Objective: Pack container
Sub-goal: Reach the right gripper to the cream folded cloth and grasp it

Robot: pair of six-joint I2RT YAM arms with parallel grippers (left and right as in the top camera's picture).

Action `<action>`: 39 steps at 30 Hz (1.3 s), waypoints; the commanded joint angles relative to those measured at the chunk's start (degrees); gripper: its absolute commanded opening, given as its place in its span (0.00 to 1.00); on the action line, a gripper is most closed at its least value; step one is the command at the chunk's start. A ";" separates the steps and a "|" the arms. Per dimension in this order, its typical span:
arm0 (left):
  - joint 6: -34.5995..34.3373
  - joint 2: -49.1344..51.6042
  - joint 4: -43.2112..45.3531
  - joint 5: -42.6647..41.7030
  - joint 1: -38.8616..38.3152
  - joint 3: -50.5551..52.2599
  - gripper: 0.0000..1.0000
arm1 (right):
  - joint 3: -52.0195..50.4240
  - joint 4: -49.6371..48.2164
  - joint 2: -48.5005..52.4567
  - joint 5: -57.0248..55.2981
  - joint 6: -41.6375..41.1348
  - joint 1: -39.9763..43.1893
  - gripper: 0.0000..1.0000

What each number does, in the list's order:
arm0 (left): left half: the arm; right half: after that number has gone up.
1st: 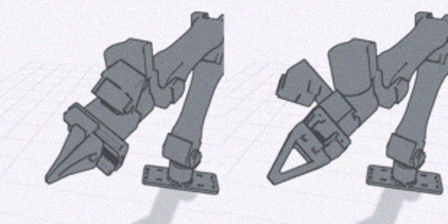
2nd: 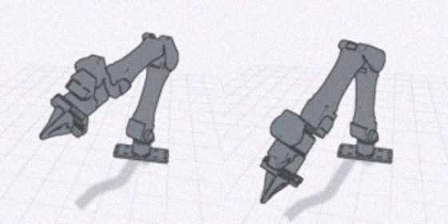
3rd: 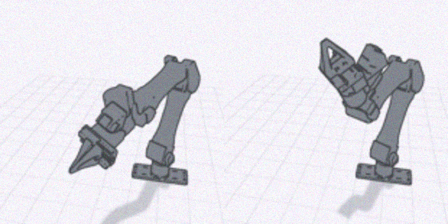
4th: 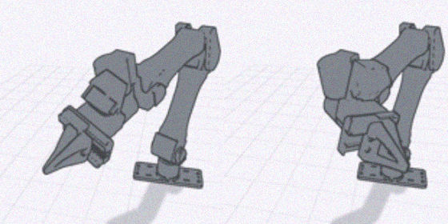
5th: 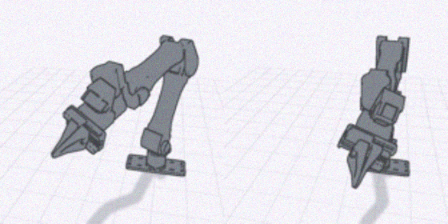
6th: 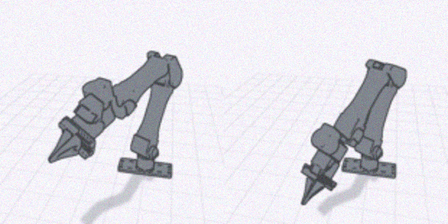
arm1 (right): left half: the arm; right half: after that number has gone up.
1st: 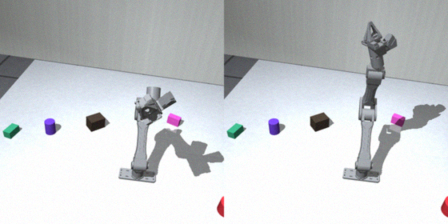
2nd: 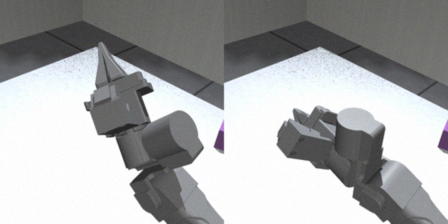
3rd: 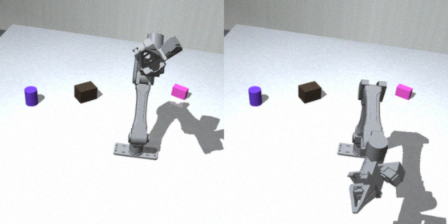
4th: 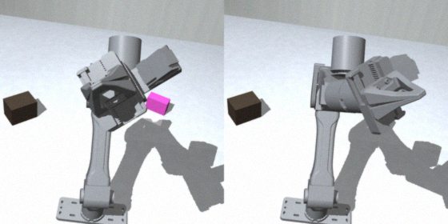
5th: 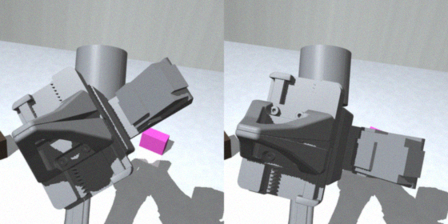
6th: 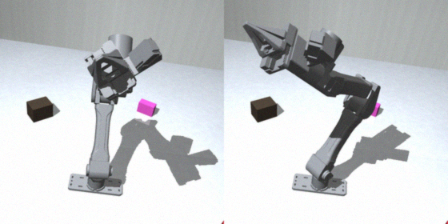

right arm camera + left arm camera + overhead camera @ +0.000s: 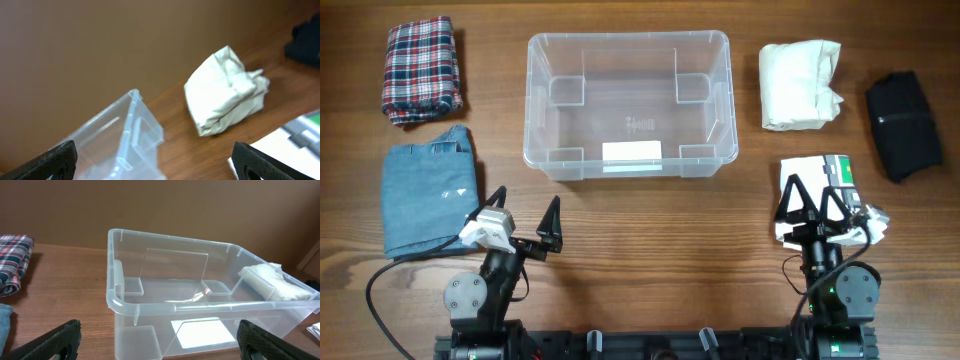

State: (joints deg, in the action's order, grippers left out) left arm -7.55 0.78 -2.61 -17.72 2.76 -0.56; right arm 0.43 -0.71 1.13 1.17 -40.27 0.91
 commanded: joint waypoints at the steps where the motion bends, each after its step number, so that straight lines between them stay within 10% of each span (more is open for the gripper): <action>1: 1.29 -0.61 -0.07 -0.26 0.46 0.24 1.00 | -0.11 -4.66 0.17 7.65 -4.55 -0.31 1.00; 11: 1.29 -0.61 -0.07 -0.26 0.48 0.24 1.00 | 13.00 -12.57 3.17 15.61 17.94 -0.31 1.00; 16: 1.29 -0.61 -0.07 -0.26 0.46 0.24 1.00 | 32.41 2.89 21.42 9.68 34.49 -0.31 1.00; 27: 1.29 -0.61 -0.07 -0.26 0.48 0.24 1.00 | 76.13 36.79 71.12 7.21 41.83 1.86 1.00; 39: 1.29 -0.61 -0.07 -0.26 0.48 0.24 1.00 | 77.35 24.11 95.14 -1.05 56.13 1.86 1.00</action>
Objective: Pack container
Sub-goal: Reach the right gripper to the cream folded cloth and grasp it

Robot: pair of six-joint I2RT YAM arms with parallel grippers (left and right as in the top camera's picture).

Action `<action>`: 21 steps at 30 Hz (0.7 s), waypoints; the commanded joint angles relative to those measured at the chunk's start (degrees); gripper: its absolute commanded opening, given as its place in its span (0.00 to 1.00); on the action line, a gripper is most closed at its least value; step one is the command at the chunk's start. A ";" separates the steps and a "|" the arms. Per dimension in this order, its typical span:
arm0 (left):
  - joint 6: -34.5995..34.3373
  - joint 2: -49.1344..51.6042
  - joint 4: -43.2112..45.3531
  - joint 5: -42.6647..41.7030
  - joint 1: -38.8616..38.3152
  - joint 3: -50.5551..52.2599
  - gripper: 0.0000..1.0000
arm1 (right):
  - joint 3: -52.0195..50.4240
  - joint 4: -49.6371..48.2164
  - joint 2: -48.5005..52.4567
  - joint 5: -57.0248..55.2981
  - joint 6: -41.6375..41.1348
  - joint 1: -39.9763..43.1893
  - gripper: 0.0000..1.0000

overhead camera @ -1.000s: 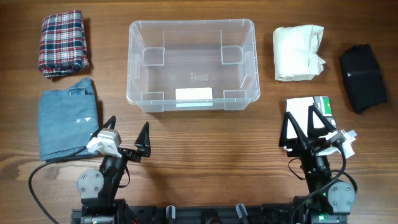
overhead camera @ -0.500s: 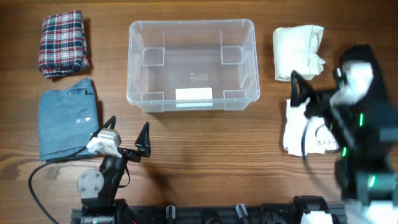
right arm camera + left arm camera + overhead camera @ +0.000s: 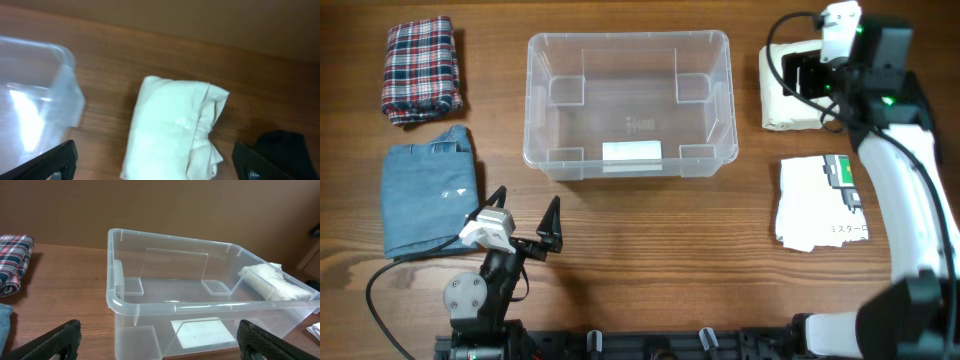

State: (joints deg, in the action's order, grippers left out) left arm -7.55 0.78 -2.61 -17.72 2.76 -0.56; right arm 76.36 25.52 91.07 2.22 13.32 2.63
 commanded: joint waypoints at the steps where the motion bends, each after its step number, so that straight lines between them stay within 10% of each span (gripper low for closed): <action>1: 1.29 -0.61 -0.07 -0.26 0.48 0.24 1.00 | 1.42 -3.21 6.93 -1.70 2.60 0.09 1.00; 21: 1.29 -0.61 -0.07 -0.26 0.48 0.24 1.00 | 1.42 -12.48 29.29 -3.69 8.24 -0.44 1.00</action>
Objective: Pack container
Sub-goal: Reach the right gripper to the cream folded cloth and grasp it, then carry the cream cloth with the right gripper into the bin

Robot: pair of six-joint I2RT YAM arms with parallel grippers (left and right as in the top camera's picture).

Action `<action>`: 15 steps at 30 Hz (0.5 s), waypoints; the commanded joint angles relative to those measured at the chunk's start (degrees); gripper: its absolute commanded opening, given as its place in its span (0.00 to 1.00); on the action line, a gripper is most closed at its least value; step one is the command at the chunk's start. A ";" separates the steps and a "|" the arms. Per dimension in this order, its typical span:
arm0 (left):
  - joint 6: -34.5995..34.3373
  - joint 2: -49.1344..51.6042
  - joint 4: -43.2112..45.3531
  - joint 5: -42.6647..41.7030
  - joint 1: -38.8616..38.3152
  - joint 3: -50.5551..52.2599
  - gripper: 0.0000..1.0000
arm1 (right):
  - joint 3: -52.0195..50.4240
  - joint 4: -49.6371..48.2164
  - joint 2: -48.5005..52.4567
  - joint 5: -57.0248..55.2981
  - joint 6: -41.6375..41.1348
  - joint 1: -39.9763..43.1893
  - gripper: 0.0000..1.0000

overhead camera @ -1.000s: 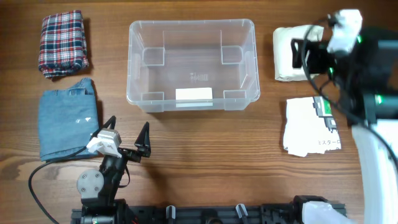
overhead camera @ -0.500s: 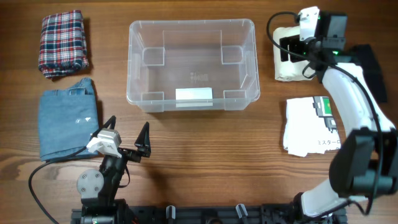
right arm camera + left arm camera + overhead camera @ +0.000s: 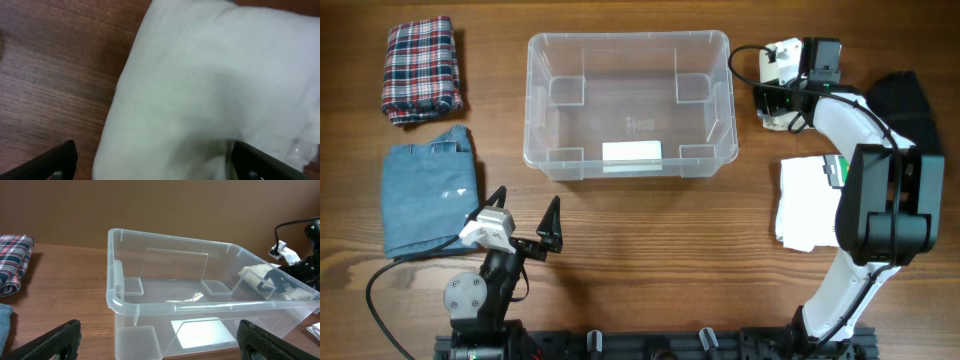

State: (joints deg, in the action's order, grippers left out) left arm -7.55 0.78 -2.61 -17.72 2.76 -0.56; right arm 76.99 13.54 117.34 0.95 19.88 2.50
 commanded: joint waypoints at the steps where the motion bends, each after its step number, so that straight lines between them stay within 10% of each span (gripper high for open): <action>1: 1.29 -0.61 -0.07 -0.26 0.48 0.24 1.00 | 0.79 -0.59 3.30 -3.39 2.82 -0.35 1.00; 15: 1.29 -0.61 -0.07 -0.26 0.46 0.24 1.00 | 0.35 -1.18 8.35 -14.67 5.44 -0.39 0.87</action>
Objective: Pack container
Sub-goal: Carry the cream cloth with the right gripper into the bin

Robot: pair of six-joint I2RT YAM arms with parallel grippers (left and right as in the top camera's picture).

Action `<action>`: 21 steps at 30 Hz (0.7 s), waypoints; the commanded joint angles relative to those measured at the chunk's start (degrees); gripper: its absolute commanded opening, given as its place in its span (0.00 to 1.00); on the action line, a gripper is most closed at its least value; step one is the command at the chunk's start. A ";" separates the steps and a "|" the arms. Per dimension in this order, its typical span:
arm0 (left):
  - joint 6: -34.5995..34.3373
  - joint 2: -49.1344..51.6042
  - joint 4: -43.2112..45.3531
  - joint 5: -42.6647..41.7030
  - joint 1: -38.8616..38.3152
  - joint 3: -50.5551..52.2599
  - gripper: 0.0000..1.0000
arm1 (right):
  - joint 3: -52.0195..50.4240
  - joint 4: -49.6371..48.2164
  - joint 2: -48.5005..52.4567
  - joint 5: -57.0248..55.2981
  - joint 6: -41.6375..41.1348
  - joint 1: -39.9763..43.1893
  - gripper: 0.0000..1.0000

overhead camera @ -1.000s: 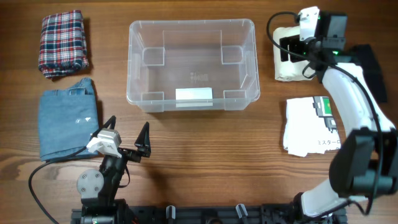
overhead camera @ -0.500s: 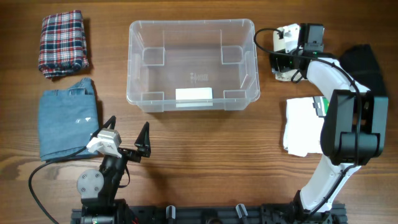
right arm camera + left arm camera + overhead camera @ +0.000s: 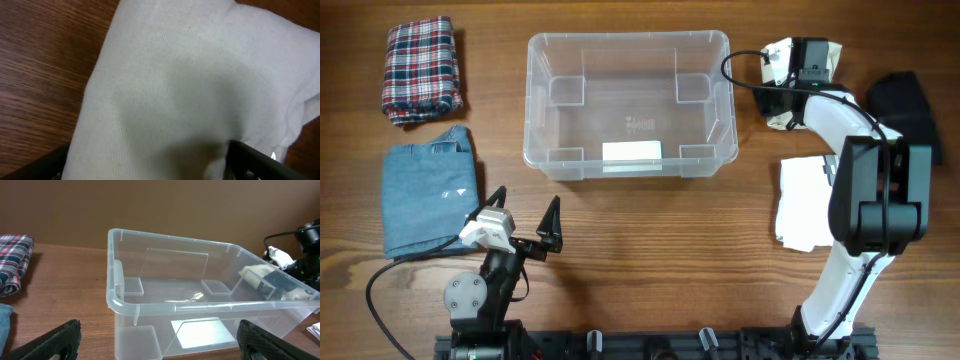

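Observation:
The clear plastic container (image 3: 628, 152) stands open and empty at the back middle of the table; its rim (image 3: 165, 306) fills the left wrist view. A folded cream cloth (image 3: 777, 50) lies right of it, mostly covered by my right gripper (image 3: 790, 95). In the right wrist view the cream cloth (image 3: 175, 75) fills the frame, and the right gripper (image 3: 157, 162) is open, with its fingers spread to either side of the cloth and down on it. My left gripper (image 3: 520, 235) rests open near the front left, facing the container (image 3: 157, 347).
A plaid cloth (image 3: 420, 68) and a folded blue denim piece (image 3: 428, 200) lie at the left. A black cloth (image 3: 912, 105) sits at the far right. A white printed packet (image 3: 805, 205) lies in front of the cream cloth, partly under my right arm.
My right gripper has sunk a little closer onto the cream cloth, which now fills more of its view. The left arm and the container have not moved.
Both arms first rested at the front edge, the right one over the white packet. The right arm then stood above the cream cloth at the back right, then low over it, and now its open fingers straddle it.

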State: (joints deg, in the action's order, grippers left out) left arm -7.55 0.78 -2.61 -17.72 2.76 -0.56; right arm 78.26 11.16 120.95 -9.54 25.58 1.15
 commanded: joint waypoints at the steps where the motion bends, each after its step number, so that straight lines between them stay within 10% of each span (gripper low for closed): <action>1: 1.29 -0.61 -0.07 -0.26 0.48 0.24 1.00 | -0.90 1.22 4.74 -4.17 -0.31 0.96 0.81; 5: 1.29 -0.61 -0.07 -0.26 0.48 0.24 1.00 | -0.90 1.25 4.57 -5.22 -2.84 0.96 0.41; 13: 1.29 -0.61 -0.07 -0.26 0.46 0.24 1.00 | -0.68 1.53 -1.44 -5.44 -9.20 0.96 0.15; 21: 1.29 -0.61 -0.07 -0.26 0.48 0.24 1.00 | -0.68 2.54 -21.53 -3.08 -14.56 0.66 0.11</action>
State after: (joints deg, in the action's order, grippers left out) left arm -7.55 0.78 -2.61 -17.72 2.76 -0.56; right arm 76.36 14.66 112.14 -13.52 15.44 1.93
